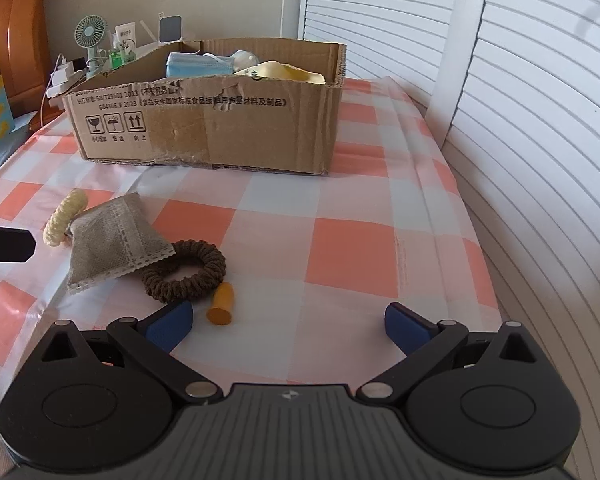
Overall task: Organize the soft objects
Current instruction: 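Move the right gripper toward the brown hair tie while the left gripper approaches the orange earplug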
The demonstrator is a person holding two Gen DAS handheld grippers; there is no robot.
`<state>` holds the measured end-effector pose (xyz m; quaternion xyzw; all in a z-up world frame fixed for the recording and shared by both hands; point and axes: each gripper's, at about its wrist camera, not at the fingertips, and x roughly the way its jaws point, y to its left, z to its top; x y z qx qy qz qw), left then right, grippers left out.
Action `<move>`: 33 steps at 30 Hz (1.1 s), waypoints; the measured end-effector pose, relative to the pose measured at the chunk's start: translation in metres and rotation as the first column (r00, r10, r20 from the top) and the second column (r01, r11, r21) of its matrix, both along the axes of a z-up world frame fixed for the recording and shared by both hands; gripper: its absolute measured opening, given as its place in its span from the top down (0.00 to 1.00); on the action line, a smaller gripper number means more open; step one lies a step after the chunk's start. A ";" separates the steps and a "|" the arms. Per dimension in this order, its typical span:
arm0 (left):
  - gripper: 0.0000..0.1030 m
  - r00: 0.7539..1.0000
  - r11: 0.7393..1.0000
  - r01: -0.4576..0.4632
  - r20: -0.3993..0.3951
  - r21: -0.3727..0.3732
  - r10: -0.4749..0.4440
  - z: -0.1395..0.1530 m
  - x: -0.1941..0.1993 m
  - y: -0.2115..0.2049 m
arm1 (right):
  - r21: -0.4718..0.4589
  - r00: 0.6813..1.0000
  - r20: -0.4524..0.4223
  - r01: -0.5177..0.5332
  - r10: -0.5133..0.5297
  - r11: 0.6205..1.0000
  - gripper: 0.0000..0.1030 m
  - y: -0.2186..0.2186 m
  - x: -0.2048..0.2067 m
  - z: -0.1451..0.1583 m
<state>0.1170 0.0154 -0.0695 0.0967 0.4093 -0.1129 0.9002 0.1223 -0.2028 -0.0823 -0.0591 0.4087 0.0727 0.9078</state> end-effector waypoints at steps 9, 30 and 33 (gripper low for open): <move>0.01 1.000 1.000 0.020 -0.003 -0.002 -0.020 -0.001 0.000 -0.005 | -0.026 0.999 0.013 0.036 -0.036 0.999 0.00 -0.014 0.000 0.002; 0.01 0.987 0.990 0.144 0.071 0.000 -0.144 0.013 -0.009 -0.030 | -0.033 0.995 0.039 -0.095 0.097 0.995 0.12 -0.006 -0.022 0.015; 0.01 0.980 0.984 0.180 0.081 -0.002 -0.180 0.016 -0.011 -0.038 | -0.017 0.991 0.043 -0.127 0.127 0.992 0.15 -0.005 -0.026 0.017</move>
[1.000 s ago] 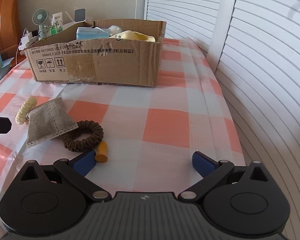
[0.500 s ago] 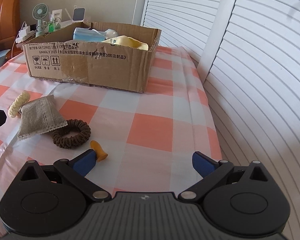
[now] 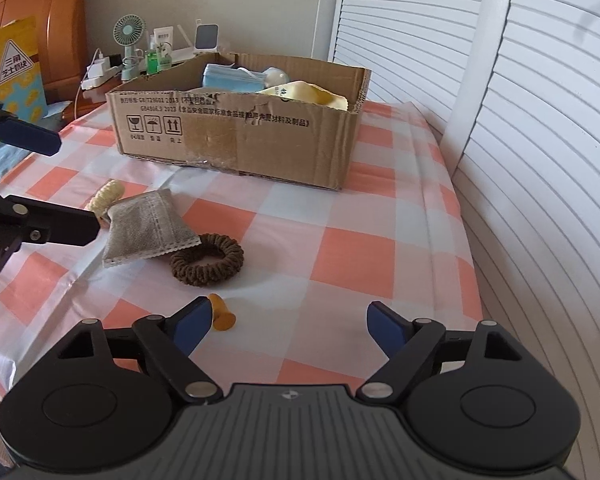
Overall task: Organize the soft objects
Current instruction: 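Move the right gripper toward the brown hair tie while the left gripper approaches the orange earplug, then close the left gripper on the orange earplug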
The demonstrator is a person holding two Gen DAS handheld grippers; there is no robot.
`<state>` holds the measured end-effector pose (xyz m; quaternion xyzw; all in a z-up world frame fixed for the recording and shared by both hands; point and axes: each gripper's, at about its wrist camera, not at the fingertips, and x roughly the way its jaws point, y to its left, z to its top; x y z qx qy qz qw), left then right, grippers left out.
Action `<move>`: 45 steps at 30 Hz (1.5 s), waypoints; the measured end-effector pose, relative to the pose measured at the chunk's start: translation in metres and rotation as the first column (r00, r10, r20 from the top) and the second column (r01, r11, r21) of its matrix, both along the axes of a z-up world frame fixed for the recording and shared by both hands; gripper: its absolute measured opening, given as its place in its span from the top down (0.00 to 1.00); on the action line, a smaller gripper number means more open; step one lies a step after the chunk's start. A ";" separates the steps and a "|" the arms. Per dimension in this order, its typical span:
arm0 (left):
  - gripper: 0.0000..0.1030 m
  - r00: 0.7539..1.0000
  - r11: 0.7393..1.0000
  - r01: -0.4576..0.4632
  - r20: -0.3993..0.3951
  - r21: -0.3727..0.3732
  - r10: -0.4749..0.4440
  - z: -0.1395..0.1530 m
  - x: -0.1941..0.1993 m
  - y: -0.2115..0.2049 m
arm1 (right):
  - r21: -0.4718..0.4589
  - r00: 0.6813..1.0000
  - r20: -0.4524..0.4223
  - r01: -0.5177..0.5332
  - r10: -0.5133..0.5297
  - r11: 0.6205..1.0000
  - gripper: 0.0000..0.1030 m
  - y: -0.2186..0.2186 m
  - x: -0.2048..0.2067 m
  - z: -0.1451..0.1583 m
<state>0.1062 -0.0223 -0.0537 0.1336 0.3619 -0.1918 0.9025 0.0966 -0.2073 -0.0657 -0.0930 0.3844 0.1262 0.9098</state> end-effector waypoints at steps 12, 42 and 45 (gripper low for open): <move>0.17 0.990 0.989 0.143 0.003 -0.031 -0.143 0.000 -0.012 -0.036 | 0.038 0.999 0.021 0.024 -0.025 0.999 0.15 -0.031 -0.010 0.009; 0.56 0.941 0.955 0.280 -0.167 -0.103 -0.294 -0.044 0.000 -0.075 | 0.115 0.997 0.024 0.067 -0.070 0.991 0.14 -0.064 -0.012 0.007; 0.58 0.937 0.952 0.287 -0.176 -0.103 -0.301 -0.042 0.000 -0.073 | 0.114 0.997 0.022 0.071 -0.074 0.991 0.14 -0.063 -0.012 0.007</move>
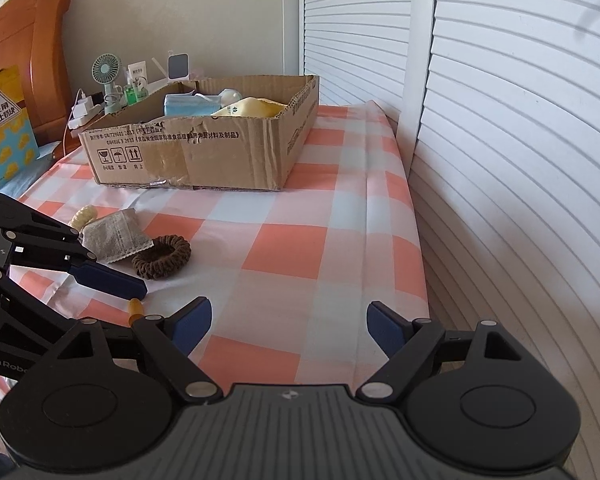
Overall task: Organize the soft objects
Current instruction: 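Close the left gripper on the orange earplug, then grasp the brown hair tie with the right gripper while the left gripper lifts the earplug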
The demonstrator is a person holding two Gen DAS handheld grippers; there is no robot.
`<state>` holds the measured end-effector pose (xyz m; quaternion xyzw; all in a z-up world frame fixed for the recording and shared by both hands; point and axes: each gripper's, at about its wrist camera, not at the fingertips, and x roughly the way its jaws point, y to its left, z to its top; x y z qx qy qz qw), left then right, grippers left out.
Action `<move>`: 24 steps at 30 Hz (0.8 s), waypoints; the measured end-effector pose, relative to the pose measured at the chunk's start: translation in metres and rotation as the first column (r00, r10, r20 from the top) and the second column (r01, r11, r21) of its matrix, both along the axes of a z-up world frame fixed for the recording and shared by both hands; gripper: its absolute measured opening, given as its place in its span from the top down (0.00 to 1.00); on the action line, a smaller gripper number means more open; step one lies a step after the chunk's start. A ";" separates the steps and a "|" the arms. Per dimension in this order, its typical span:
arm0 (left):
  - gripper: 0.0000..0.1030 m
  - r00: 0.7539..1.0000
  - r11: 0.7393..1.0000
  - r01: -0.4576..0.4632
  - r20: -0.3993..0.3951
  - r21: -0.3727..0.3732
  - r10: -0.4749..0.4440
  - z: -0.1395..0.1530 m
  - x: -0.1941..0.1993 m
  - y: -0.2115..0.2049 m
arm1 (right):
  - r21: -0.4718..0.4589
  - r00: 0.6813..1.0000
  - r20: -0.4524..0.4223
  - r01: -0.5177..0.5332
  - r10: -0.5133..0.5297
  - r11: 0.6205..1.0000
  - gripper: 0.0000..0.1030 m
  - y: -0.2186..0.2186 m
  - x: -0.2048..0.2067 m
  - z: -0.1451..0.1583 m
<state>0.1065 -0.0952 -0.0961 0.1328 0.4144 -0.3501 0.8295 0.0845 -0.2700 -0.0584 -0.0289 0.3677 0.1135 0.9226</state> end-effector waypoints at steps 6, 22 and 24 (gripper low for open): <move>0.72 1.000 1.000 0.012 0.000 0.002 -0.012 0.001 0.000 0.001 | 0.001 1.000 0.006 0.000 0.000 1.000 0.14 0.001 -0.001 0.002; 0.81 0.998 0.998 -0.058 0.006 -0.028 0.059 0.009 -0.006 0.021 | -0.011 1.000 -0.014 -0.028 0.028 1.000 0.14 0.011 0.002 -0.001; 0.80 0.997 0.997 -0.073 0.010 -0.033 0.074 0.013 -0.009 0.027 | -0.021 0.999 -0.018 -0.051 0.051 0.998 0.14 0.017 0.003 -0.003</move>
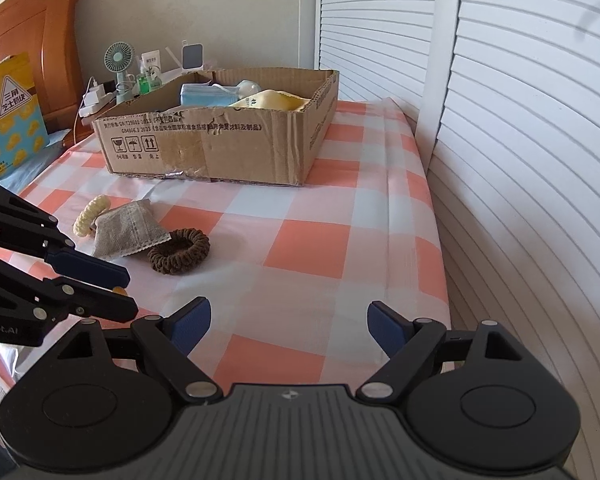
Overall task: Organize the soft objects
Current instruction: 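Grasp the brown hair tie with the right gripper while the left gripper lifts the earplug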
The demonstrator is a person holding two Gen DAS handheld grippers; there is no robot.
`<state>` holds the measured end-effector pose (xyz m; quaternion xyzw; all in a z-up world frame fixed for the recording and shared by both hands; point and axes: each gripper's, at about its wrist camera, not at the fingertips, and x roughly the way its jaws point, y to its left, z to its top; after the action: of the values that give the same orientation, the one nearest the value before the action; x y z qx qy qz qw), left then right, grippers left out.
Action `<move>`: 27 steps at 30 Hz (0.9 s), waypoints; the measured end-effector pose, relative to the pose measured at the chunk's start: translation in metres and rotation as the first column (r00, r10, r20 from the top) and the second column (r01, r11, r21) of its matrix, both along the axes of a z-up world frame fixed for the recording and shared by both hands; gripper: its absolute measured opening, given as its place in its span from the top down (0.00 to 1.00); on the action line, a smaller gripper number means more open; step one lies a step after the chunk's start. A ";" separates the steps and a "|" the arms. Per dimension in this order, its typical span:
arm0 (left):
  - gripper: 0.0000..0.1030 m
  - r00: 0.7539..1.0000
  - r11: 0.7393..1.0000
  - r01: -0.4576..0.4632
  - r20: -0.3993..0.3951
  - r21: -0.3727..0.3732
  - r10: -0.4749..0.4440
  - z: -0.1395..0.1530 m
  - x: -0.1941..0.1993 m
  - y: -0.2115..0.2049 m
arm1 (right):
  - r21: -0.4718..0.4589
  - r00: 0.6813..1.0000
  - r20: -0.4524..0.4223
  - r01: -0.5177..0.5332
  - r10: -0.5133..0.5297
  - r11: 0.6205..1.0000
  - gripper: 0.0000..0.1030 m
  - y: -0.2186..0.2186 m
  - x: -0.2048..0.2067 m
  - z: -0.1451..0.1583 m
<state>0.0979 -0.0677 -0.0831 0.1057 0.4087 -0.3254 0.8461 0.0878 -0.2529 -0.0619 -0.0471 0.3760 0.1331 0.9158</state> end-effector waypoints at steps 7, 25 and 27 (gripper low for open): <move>0.80 0.998 0.998 -0.055 0.022 -0.020 0.056 0.012 -0.007 0.026 | -0.032 0.995 -0.006 -0.099 0.099 0.995 0.15 0.030 0.003 -0.007; 0.80 0.993 0.991 -0.114 0.030 -0.072 0.116 0.020 -0.002 0.063 | -0.082 0.966 0.015 -0.258 0.260 0.963 0.31 0.088 0.043 -0.015; 0.80 0.993 0.991 -0.113 0.032 -0.075 0.116 0.021 -0.002 0.064 | -0.068 0.963 0.012 -0.267 0.268 0.961 0.41 0.091 0.045 -0.015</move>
<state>0.0958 -0.0038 -0.0625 0.0572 0.3866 -0.2890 0.8739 0.1326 -0.1623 -0.0765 -0.1289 0.3605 0.2426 0.8914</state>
